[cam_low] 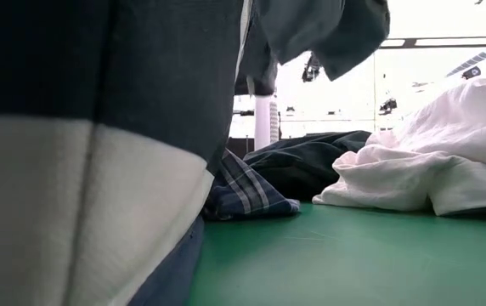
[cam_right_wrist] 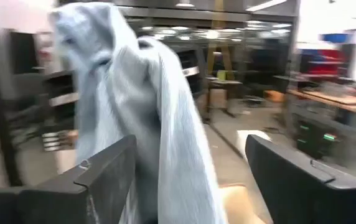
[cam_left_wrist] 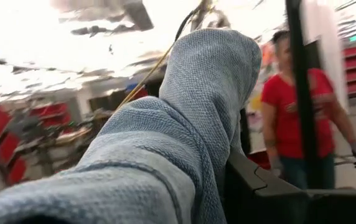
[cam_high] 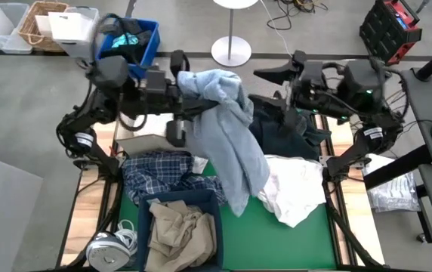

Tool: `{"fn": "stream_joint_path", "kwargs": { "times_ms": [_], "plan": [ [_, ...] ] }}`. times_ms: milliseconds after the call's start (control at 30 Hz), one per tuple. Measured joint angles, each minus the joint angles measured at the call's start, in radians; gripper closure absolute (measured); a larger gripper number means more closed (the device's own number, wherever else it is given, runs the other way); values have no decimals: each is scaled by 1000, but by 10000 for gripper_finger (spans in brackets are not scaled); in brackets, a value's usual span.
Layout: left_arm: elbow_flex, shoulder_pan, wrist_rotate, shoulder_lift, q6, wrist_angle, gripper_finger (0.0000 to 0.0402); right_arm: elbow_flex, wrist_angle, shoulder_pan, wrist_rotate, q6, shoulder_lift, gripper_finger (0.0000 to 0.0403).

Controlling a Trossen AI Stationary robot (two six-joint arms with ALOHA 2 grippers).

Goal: Sort clothes
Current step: Put the light blue pants into the blue laundry organizer

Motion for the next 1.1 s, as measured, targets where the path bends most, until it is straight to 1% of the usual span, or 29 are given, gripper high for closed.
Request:
{"fn": "stream_joint_path", "kwargs": {
  "times_ms": [167, 200, 300, 433, 567, 633, 733, 900, 967, 1033, 1100],
  "plan": [
    [2, 0, 151, -36, 0, 6, 344, 0, -22, 0, -165, 12, -26, 86],
    [2, 0, 177, -38, 0, 14, 344, 0, -26, 0, -185, 18, -27, 83],
    [2, 0, 219, -39, -1, 56, 344, 0, -36, 0, -195, 32, -14, 76],
    [2, 2, 221, -22, 5, 74, 344, 1, -34, 0, -248, 42, 38, 70],
    [0, 5, 213, -9, 60, 14, 344, 0, -34, 1, -307, 72, 76, 69],
    [-1, 6, 183, -8, 64, -3, 344, 0, -34, 1, -321, 89, 77, 68],
    [-1, 8, 154, -10, 65, -14, 344, 0, -26, 1, -322, 91, 72, 63],
    [1, 8, 148, -14, 64, -45, 344, 0, -28, 7, -321, 100, 38, 52],
    [1, 8, 130, -14, 60, -45, 344, 2, -21, 18, -322, 113, 28, 49],
    [0, 8, 108, -15, 61, -39, 344, 3, -23, 19, -322, 120, 30, 48],
    [-3, 8, 109, -8, 62, -28, 344, 3, -25, 19, -316, 122, 48, 48]
  ]
}}
